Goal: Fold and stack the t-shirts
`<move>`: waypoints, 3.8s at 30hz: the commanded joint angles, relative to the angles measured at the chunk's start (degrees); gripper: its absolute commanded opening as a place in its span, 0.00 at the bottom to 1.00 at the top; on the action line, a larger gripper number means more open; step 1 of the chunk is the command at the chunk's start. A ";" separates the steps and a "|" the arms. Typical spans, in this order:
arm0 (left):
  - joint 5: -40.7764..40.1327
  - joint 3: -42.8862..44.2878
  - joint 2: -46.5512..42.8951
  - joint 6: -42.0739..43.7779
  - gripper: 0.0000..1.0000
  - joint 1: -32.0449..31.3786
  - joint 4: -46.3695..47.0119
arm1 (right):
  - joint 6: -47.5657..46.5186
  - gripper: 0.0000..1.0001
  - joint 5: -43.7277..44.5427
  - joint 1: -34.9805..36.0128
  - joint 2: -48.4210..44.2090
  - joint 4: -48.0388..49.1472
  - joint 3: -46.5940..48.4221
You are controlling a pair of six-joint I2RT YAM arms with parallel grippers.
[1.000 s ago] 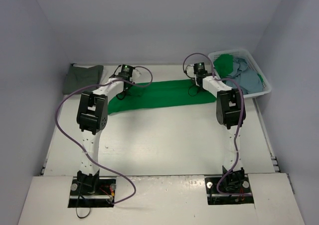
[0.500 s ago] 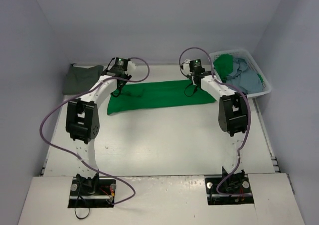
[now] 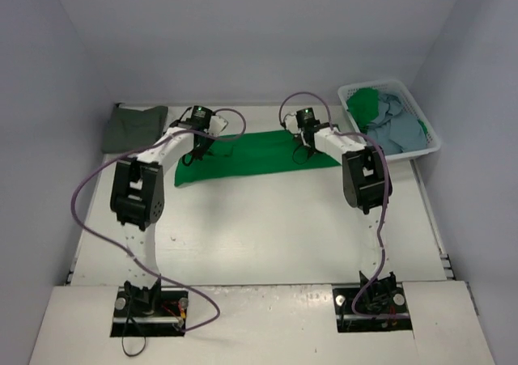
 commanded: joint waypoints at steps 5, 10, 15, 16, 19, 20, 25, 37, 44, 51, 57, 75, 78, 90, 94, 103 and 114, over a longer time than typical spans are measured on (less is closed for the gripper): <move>5.42 4.65 4.96 -3.80 0.00 -0.18 -3.64 | 1.18 0.00 -2.41 -0.07 0.31 -1.27 0.64; 6.22 7.11 8.56 -4.68 0.00 -0.27 -5.93 | 0.47 0.00 -1.44 0.28 -1.18 -1.53 -4.01; 2.80 8.60 10.94 -3.81 0.00 -0.27 -5.41 | 0.03 0.00 -1.79 1.59 -4.96 -4.85 -9.73; 1.83 9.83 12.08 -3.54 0.00 -0.18 -5.23 | 0.12 0.00 -2.23 1.86 -6.71 -5.65 -10.69; -1.51 12.55 14.71 -2.84 0.00 -0.09 -5.14 | 0.21 0.00 -4.16 3.87 -10.66 -8.46 -15.44; -2.13 14.91 15.42 -2.75 0.00 -0.09 -5.23 | 0.12 0.00 -4.60 4.58 -11.64 -9.17 -16.58; -4.85 21.87 20.69 -2.13 0.00 -0.09 -5.14 | 0.39 0.00 -5.92 10.11 -18.83 -12.43 -25.63; 14.02 28.38 22.99 -0.74 0.00 -0.45 -1.98 | 5.04 0.00 -17.06 28.48 -29.66 -14.98 -36.89; 20.90 31.98 24.92 3.40 0.00 -1.68 -1.37 | 9.61 0.00 -22.00 40.96 -31.51 -14.98 -36.90; 14.84 40.06 29.13 4.02 0.02 -3.52 -2.24 | 13.47 0.00 -23.59 50.19 -29.93 -14.71 -36.46; 8.43 43.68 30.55 3.85 0.41 -6.16 -1.19 | 12.87 0.01 -21.58 51.87 -30.01 -13.57 -35.58; -0.20 45.00 11.23 2.35 0.73 -6.69 0.58 | 6.89 0.36 -17.53 38.61 -46.09 -11.90 -27.85; 1.11 42.71 3.93 3.93 0.83 -6.69 -4.32 | 6.63 0.36 -14.46 37.02 -49.78 -11.46 -27.14; 11.94 -10.64 -50.89 17.02 0.83 -5.81 -19.73 | 9.79 0.39 -17.87 32.71 -66.22 -9.79 -41.98; 18.34 -25.73 -71.11 19.48 0.83 4.10 -24.02 | 10.32 0.40 -20.95 37.61 -65.53 -14.00 -44.19; 25.64 -40.42 -85.64 7.20 0.83 16.33 -16.49 | 7.42 0.47 -18.67 47.91 -57.10 -16.21 -43.40; 28.10 -42.72 -84.68 4.46 0.83 21.17 -15.25 | 5.13 0.51 -14.98 60.48 -42.76 -16.30 -45.24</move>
